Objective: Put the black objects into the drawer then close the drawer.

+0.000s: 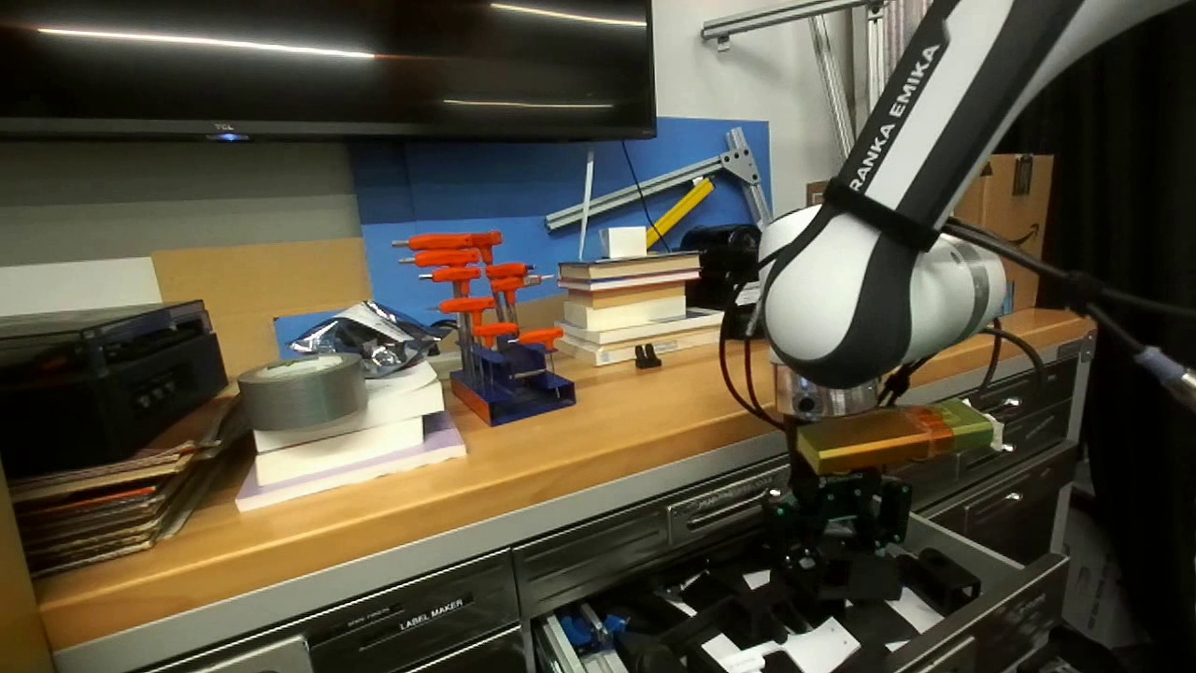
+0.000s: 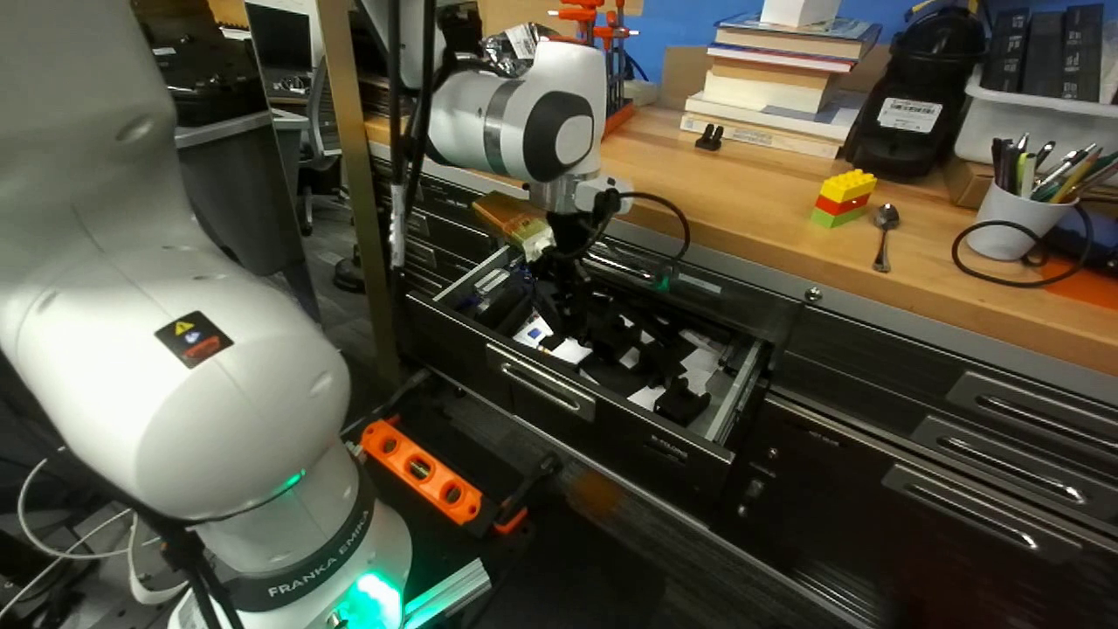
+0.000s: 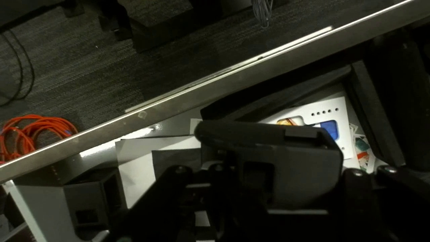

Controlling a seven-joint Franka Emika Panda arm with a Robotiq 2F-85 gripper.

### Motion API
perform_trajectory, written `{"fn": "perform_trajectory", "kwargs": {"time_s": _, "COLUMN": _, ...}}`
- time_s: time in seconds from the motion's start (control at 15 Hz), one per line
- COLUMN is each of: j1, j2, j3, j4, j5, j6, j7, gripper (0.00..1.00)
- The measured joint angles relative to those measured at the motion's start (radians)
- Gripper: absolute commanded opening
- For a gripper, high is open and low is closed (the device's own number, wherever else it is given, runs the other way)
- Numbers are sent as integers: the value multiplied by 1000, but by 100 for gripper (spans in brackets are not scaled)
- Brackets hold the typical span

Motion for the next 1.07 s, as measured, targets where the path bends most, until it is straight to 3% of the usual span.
{"fn": "perform_trajectory", "kwargs": {"time_s": 0.6, "j1": -72, "j2": 162, "j3": -59, "j4": -13, "j5": 4, "j6": 175, "j7": -275, "gripper": 24}}
{"fn": "perform_trajectory", "kwargs": {"time_s": 1.0, "j1": -104, "j2": 213, "j3": -69, "j4": -7, "j5": 4, "j6": 213, "j7": -383, "gripper": 24}}
{"fn": "perform_trajectory", "kwargs": {"time_s": 1.07, "j1": -109, "j2": 219, "j3": -69, "j4": -5, "j5": 4, "j6": 216, "j7": -396, "gripper": 58}}
